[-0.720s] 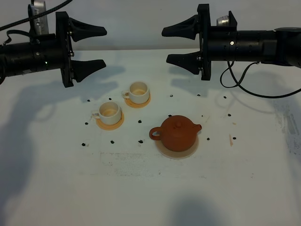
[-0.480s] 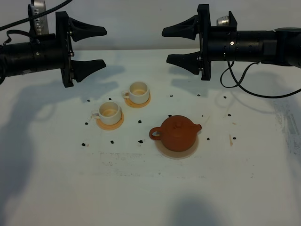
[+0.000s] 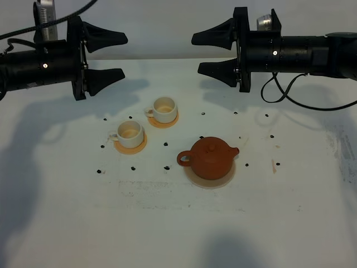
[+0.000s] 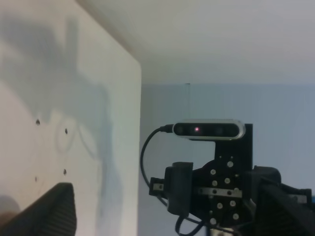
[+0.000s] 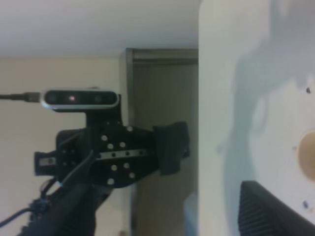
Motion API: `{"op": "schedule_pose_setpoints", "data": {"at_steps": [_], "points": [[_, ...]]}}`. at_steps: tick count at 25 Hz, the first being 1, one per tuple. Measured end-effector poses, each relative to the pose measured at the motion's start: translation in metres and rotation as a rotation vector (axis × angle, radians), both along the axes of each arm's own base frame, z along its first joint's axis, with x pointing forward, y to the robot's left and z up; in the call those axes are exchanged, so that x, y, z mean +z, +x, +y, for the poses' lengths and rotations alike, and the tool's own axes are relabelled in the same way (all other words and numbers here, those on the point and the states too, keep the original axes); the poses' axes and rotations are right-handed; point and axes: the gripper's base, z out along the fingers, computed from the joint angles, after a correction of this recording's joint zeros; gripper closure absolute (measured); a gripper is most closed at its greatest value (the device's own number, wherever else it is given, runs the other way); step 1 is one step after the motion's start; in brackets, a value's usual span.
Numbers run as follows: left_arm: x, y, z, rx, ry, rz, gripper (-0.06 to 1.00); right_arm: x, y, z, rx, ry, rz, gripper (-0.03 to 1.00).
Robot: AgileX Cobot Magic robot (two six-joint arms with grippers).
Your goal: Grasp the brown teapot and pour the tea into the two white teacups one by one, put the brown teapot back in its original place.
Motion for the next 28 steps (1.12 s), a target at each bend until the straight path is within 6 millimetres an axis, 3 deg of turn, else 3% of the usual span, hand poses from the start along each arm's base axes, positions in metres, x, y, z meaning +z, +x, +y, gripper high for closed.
{"op": "schedule_pose_setpoints", "data": {"at_steps": [6, 13, 20, 28], "points": [[0.009, -0.001, 0.0, -0.033, 0.092, -0.213, 0.28, 0.005, -0.001, -0.001, 0.027, -0.045, -0.195, 0.38], [0.042, -0.014, 0.004, -0.085, 0.316, -0.422, 0.29, 0.03, -0.008, -0.009, 0.023, -0.257, -0.395, 0.38], [0.071, -0.033, 0.012, -0.152, 0.594, -0.544, 0.29, 0.05, -0.013, -0.021, -0.017, -0.455, -0.504, 0.4], [0.099, -0.058, 0.024, -0.189, 0.839, -0.565, 0.29, 0.062, -0.023, -0.028, 0.024, -0.63, -0.583, 0.4]]}}
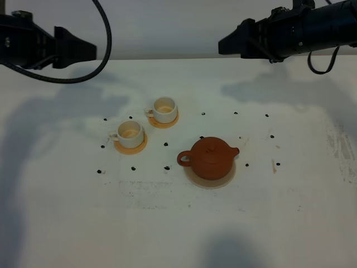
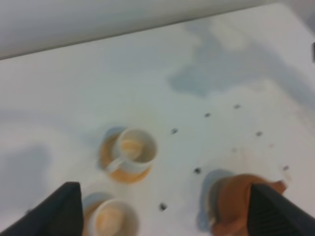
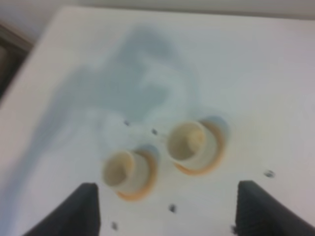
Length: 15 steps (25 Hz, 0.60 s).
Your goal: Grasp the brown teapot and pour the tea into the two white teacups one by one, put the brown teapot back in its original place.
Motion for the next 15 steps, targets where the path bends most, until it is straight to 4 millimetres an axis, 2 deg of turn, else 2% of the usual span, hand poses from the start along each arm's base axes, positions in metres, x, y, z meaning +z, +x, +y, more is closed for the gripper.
{"op": "schedule_pose_setpoints", "data": {"at_steps": [9, 15], "points": [[0.027, -0.03, 0.009, 0.038, 0.13, 0.025, 0.29, 0.019, -0.024, 0.021, 0.034, -0.208, -0.122, 0.4], [0.061, -0.062, 0.008, 0.037, 0.129, -0.036, 0.32, 0.03, -0.034, 0.02, 0.031, -0.303, -0.168, 0.4]]}}
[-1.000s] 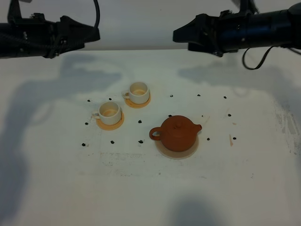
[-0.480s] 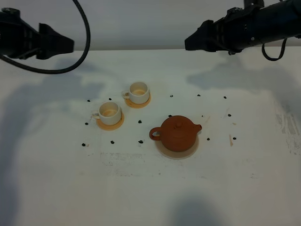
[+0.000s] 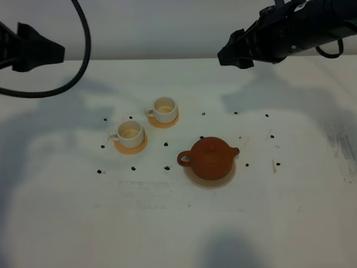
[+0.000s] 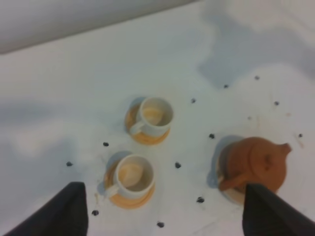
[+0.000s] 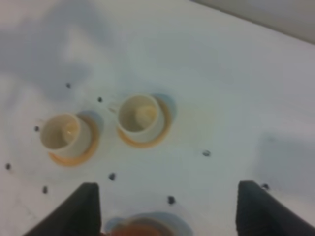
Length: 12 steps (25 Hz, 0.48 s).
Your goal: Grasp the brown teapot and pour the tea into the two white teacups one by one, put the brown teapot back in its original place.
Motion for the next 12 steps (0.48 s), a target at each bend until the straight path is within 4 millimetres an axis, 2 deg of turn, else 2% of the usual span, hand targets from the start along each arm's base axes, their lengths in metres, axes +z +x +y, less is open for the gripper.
{"op": "schedule_pose_setpoints", "data": {"at_steps": [2, 5, 8, 12], "points": [[0.014, -0.014, 0.0, 0.009, -0.008, -0.041, 0.34, 0.003, -0.001, -0.003, -0.009, -0.027, -0.015, 0.4], [0.021, -0.036, 0.0, 0.029, -0.008, -0.084, 0.35, 0.006, -0.003, -0.007, -0.019, -0.06, -0.022, 0.4], [0.013, -0.06, 0.003, 0.062, 0.012, -0.09, 0.35, 0.004, -0.005, -0.008, -0.016, -0.074, -0.002, 0.41], [-0.008, -0.093, 0.009, 0.131, 0.051, -0.091, 0.35, 0.003, -0.008, -0.006, -0.001, -0.081, 0.017, 0.41]]}}
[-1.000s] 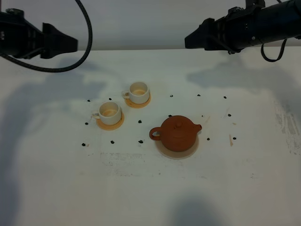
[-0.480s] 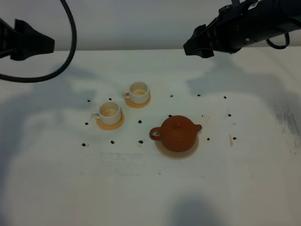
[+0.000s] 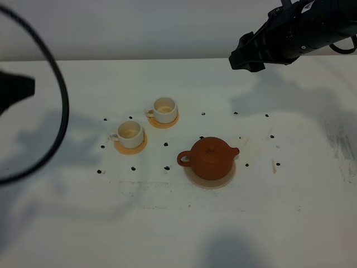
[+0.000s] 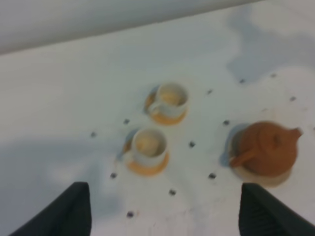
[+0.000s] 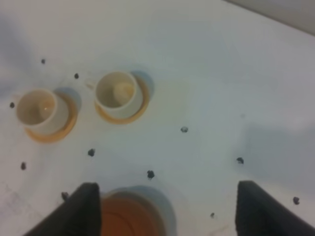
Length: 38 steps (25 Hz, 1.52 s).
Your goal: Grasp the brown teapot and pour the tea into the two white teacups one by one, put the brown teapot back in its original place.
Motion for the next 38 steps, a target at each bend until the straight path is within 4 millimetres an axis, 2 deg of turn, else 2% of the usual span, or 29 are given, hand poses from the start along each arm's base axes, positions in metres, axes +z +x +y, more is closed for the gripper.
{"op": "schedule_pose_setpoints", "data": {"at_steps": [2, 8, 15, 23, 29, 33, 38], "points": [[-0.009, -0.017, 0.002, 0.027, 0.005, -0.006, 0.35, 0.0, -0.003, 0.005, 0.014, 0.0, 0.003, 0.41], [-0.016, -0.071, 0.002, 0.049, 0.002, -0.103, 0.35, 0.0, -0.016, 0.027, 0.081, 0.0, 0.006, 0.41], [-0.025, -0.113, 0.007, 0.11, 0.024, -0.126, 0.35, 0.0, -0.038, 0.06, 0.186, -0.009, 0.001, 0.42], [-0.029, -0.15, 0.01, 0.165, 0.03, -0.113, 0.35, -0.001, -0.059, 0.084, 0.269, -0.011, -0.001, 0.42], [-0.061, -0.168, 0.014, 0.215, 0.049, -0.062, 0.35, -0.001, -0.068, 0.093, 0.306, -0.025, -0.008, 0.42], [-0.084, -0.177, 0.017, 0.25, 0.05, -0.053, 0.35, -0.002, -0.069, 0.092, 0.305, -0.044, 0.0, 0.42], [-0.086, -0.187, 0.018, 0.268, 0.06, -0.133, 0.35, -0.015, -0.07, 0.089, 0.297, -0.072, 0.027, 0.42]]}}
